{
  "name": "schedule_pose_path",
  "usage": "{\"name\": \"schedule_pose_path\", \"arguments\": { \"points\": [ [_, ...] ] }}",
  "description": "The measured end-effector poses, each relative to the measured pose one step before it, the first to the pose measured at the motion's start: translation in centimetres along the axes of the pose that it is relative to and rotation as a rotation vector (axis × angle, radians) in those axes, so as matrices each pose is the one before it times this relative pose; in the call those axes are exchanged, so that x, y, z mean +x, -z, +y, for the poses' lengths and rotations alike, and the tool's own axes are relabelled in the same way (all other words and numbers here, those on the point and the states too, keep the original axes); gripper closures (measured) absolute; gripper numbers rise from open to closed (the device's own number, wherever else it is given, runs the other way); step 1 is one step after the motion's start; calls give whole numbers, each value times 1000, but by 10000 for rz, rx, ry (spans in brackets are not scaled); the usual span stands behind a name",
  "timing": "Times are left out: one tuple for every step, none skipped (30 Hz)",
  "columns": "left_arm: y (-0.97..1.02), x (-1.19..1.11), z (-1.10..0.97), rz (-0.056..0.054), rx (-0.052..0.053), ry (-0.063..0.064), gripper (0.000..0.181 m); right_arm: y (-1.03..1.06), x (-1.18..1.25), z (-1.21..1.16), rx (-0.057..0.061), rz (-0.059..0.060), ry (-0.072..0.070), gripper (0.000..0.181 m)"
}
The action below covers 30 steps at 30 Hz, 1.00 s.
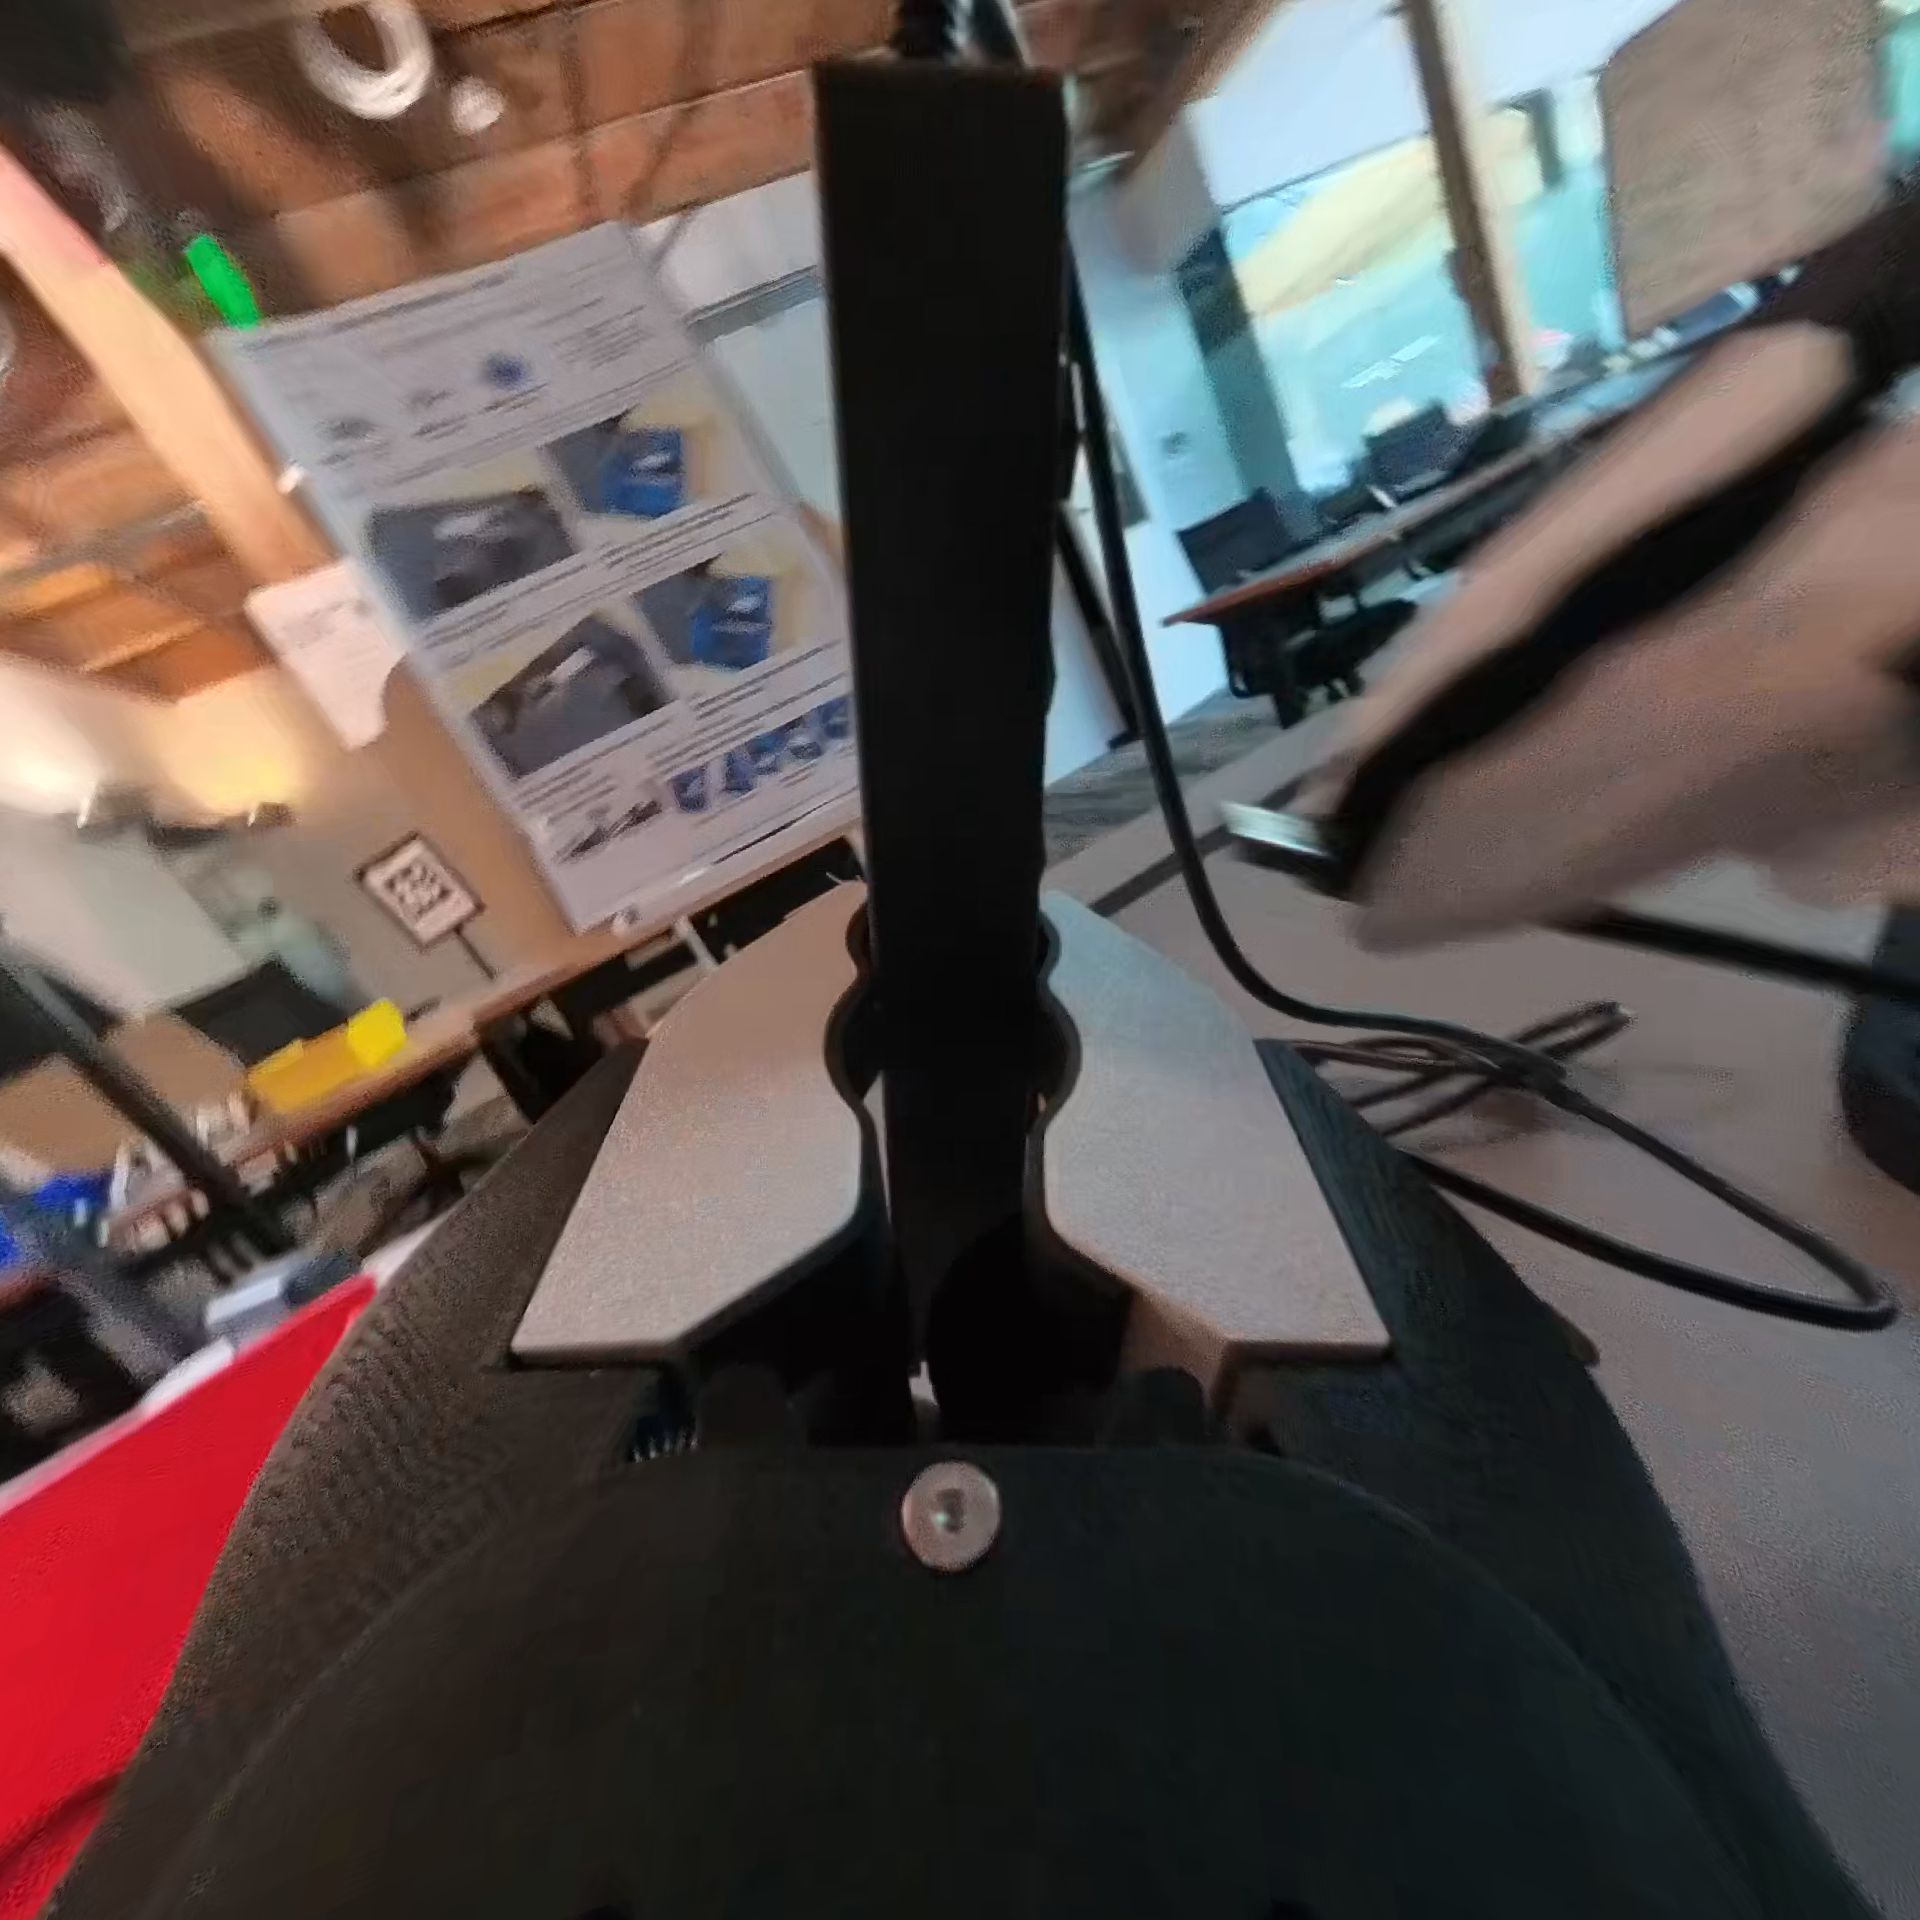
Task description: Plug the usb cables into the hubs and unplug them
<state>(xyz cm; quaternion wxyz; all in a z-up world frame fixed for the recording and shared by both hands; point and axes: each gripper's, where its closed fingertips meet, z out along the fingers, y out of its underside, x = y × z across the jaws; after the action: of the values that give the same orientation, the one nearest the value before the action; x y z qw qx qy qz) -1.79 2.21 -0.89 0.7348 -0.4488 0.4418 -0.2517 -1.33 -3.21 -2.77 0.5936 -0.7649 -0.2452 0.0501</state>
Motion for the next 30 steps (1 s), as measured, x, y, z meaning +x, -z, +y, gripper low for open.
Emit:
{"name": "schedule_pose_path", "arguments": {
  "points": [
    [179,-1528,496,-246,-81,742,156,-155,-60,336,-155,12,-2,164],
    [165,-859,389,108,-33,685,156,-51,-21,-137,109,1,51,164],
    [155,-170,203,322,81,388,156,77,-53,-261,98,-110,47,164],
    [122,251,18,334,164,240,157,294,122,-359,140,-68,24,164],
    [19,262,7,185,78,214,157,553,342,-458,204,1,-26,164],
    [-102,270,53,144,0,45,157,828,543,-511,229,40,-133,164],
    [-129,235,65,112,-19,-68,157,1099,757,-695,318,110,-202,164],
    [-115,277,40,156,1,-41,157,1349,913,-962,458,165,-198,164],
    [-52,290,24,180,11,67,157,1584,1078,-1178,543,255,-156,164],
    [-19,210,74,149,6,118,157,1778,1361,-1313,559,423,-117,164],
    [12,92,98,69,2,120,157,1957,1676,-1438,606,619,-35,164],
    [32,34,78,47,-7,99,157,2070,1984,-1558,668,812,65,164],
    [0,28,63,40,-12,65,157,2116,2251,-1605,685,969,142,164],
    [-12,-15,33,2,-9,20,157,2062,2431,-1624,697,1038,214,165],
    [-26,-7,18,-14,-12,-17,157,1964,2585,-1583,688,1095,252,165],
    [-38,64,40,26,-23,-32,157,1784,2723,-1407,611,1141,271,164],
    [-37,126,58,62,-31,-30,157,1566,2835,-1193,537,1183,305,165],
    [-62,153,60,73,-33,-39,157,1296,2814,-911,476,1144,345,165],
    [-51,85,51,0,-34,-52,157,1034,2696,-634,411,1064,278,165],
    [-24,39,23,-35,-25,-109,157,736,2330,-427,353,839,117,165],
    [-6,74,2,-3,-21,-120,157,554,1949,-324,337,645,18,165],
    [-23,108,9,30,-12,-84,157,426,1713,-228,305,588,29,164],
    [-18,87,14,24,-9,-41,157,331,1442,-162,263,522,142,165],
    [-8,48,37,13,-21,-33,157,272,1154,-160,263,437,236,165],
    [-6,-13,23,-13,-12,-19,157,220,923,-170,250,376,244,165],
    [13,-30,-12,-17,8,-3,157,169,726,-226,247,304,165,165],
    [10,-17,5,11,6,32,157,111,446,-296,273,150,90,165],
    [4,6,27,29,-6,53,157,20,421,-76,141,137,42,165],
    [1,-24,32,6,-12,36,157,-35,305,58,101,58,79,165],
    [11,-12,11,-3,-7,5,157,2,156,-82,287,-32,122,165]
  ]
}}
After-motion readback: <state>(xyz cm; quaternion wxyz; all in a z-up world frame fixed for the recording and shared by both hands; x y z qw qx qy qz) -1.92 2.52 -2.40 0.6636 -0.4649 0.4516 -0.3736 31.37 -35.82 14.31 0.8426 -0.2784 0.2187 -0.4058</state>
